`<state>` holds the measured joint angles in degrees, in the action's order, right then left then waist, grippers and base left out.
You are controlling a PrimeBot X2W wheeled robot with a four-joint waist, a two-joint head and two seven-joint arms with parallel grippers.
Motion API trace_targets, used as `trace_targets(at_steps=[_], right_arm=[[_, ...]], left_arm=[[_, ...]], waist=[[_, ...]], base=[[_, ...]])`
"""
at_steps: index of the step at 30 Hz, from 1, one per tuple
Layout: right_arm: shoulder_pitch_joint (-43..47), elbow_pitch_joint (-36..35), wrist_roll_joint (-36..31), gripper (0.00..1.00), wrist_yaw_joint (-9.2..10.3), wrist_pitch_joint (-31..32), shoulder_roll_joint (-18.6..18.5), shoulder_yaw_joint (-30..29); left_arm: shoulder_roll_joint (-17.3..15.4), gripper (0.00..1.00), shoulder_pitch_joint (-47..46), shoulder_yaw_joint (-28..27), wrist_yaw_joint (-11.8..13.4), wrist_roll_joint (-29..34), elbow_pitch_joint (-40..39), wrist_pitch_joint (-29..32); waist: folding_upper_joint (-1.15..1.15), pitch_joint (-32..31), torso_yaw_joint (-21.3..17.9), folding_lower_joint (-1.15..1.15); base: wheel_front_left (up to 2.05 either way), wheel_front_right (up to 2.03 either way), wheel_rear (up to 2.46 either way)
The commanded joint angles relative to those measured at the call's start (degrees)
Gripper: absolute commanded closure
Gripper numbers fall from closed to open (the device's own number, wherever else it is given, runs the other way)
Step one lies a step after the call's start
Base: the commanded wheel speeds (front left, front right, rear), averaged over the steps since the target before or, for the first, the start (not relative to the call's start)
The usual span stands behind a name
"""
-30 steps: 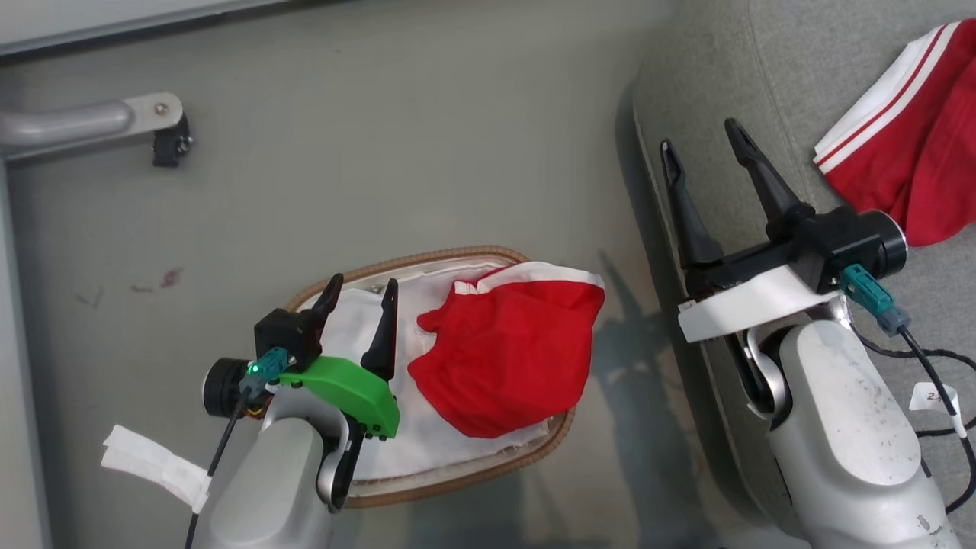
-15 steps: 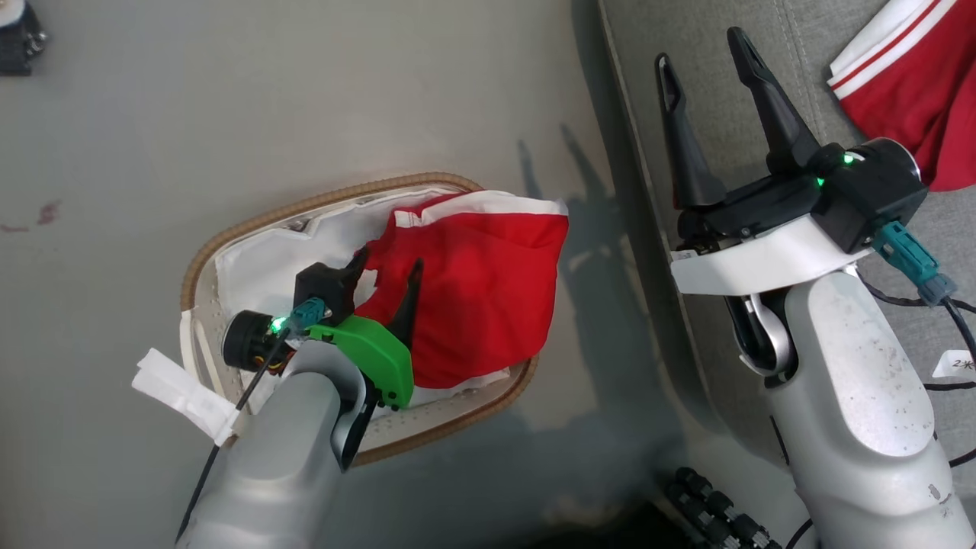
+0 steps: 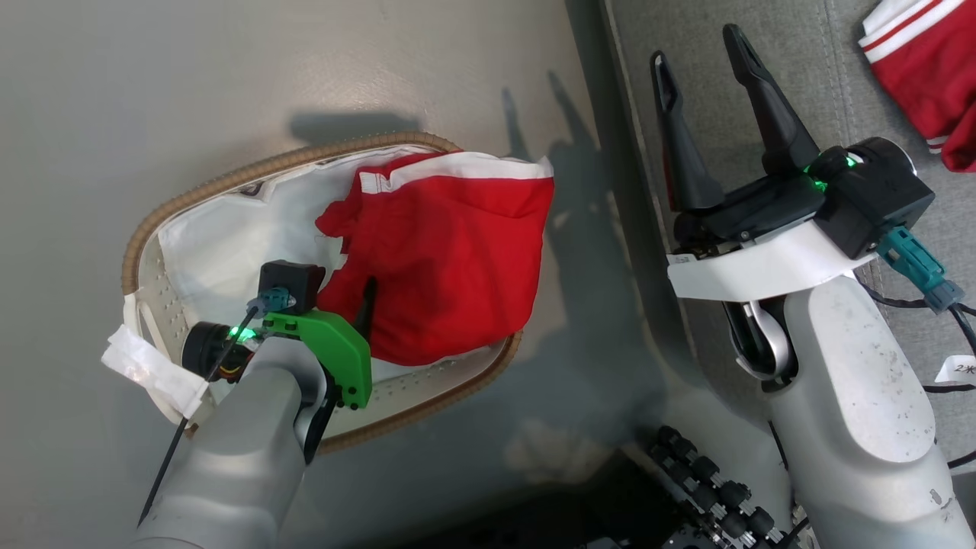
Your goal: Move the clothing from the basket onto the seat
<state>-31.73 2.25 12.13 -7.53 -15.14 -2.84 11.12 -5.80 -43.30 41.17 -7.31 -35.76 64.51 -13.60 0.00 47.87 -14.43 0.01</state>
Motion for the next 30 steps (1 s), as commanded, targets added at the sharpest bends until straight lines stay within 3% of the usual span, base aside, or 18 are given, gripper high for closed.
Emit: trace_targets(at_steps=[1,15,27,28,29,30], right_arm=[[0.4,-0.5,0.3,0.0,0.08,0.0,-0.2,-0.1],[-1.7,-2.1,0.0,0.0,0.08,0.0,-0.2,0.3],[-2.0,-2.2,0.4,0.0,0.08,0.0,-0.2,0.7],[-2.0,-2.2,0.5,0.0,0.08,0.0,-0.2,0.7],[-2.0,-2.1,0.5,0.0,0.08,0.0,-0.2,0.7],[-2.1,-1.9,0.6,0.0,0.08,0.0,-0.2,0.7]], left_arm=[[-0.5,0.0,-1.1,0.9,-0.2,-1.4,-0.3,0.5],[-5.5,0.0,-3.8,13.9,-0.2,-16.6,-7.8,11.0],[-8.9,0.0,-6.7,25.5,-0.3,-25.9,-12.0,12.4],[-9.0,0.63,-6.8,26.3,-0.3,-26.4,-12.0,12.2],[-9.0,1.0,-6.9,27.2,-0.3,-27.0,-12.0,11.8],[-9.0,1.0,-6.9,27.8,-0.3,-27.5,-12.1,11.4]], waist=[[0.0,1.1,0.0,-0.01],[0.0,4.7,0.6,-0.01],[0.0,5.8,0.5,-0.01],[0.0,5.8,0.5,-0.01],[0.0,5.6,0.4,-0.01],[0.0,5.4,0.3,-0.01]], base=[[0.0,0.0,0.0],[0.0,0.0,0.0],[0.0,0.0,0.0],[0.0,0.0,0.0],[0.0,0.0,0.0],[0.0,0.0,0.0]])
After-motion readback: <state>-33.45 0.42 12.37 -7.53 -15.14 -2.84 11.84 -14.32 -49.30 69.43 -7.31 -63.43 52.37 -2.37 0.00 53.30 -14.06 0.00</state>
